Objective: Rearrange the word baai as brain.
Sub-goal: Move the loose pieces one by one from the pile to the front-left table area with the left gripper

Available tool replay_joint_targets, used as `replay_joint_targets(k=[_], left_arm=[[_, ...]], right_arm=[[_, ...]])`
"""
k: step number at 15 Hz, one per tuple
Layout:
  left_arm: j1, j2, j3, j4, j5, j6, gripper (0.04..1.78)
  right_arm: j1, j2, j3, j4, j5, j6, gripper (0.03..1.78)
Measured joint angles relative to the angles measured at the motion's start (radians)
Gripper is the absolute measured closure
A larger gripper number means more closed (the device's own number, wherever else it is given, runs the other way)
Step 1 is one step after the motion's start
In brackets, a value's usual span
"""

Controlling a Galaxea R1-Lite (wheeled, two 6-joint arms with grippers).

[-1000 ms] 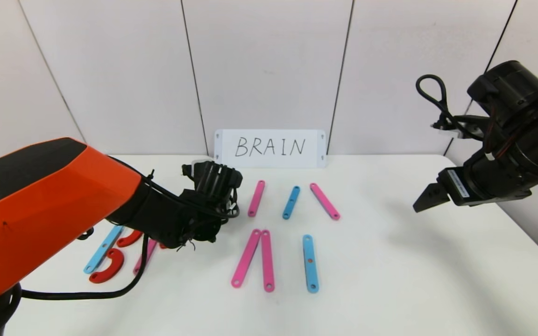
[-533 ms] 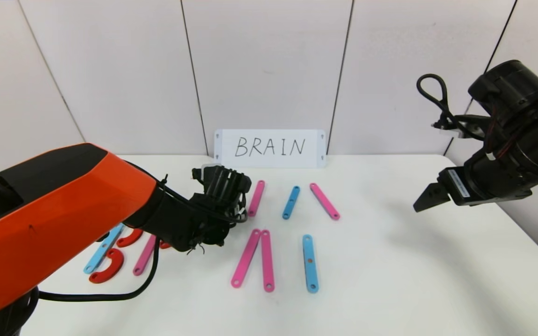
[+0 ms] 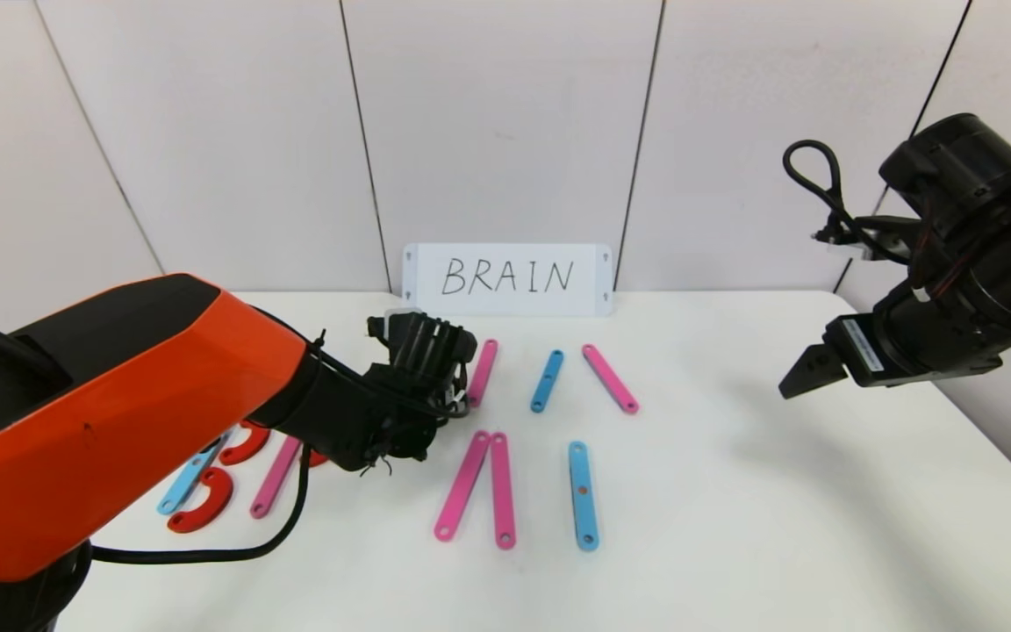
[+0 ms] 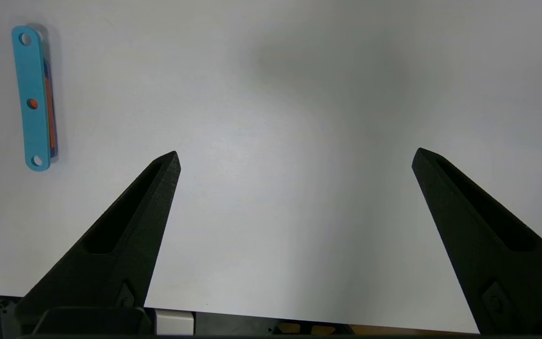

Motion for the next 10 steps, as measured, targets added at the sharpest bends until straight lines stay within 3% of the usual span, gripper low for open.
replay_joint_targets(k=[6,7,8,9,10], left_arm=[[0.000,0.003,0.000,0.003,-0.004,0.003,0.17],[0.000,0.003,0.002,0.001,-0.005,0.004,0.33],[0.000,0.003,0.005,0.001,-0.004,0.005,0.83],[0.000,0.003,0.007,0.003,-0.003,0.006,1.65],[0.000,0.003,0.007,0.003,-0.003,0.006,1.63]], right_arm=[[0.000,0.000,0.000,0.000,-0.001,0.000,0.09],[0.000,0.000,0.000,0.000,-0.001,0.000,0.09],[0.000,0.000,0.000,0.000,-0.001,0.000,0.09],[0.000,0.000,0.000,0.000,-0.001,0.000,0.09],[0.000,0.000,0.000,0.000,-0.001,0.000,0.09]])
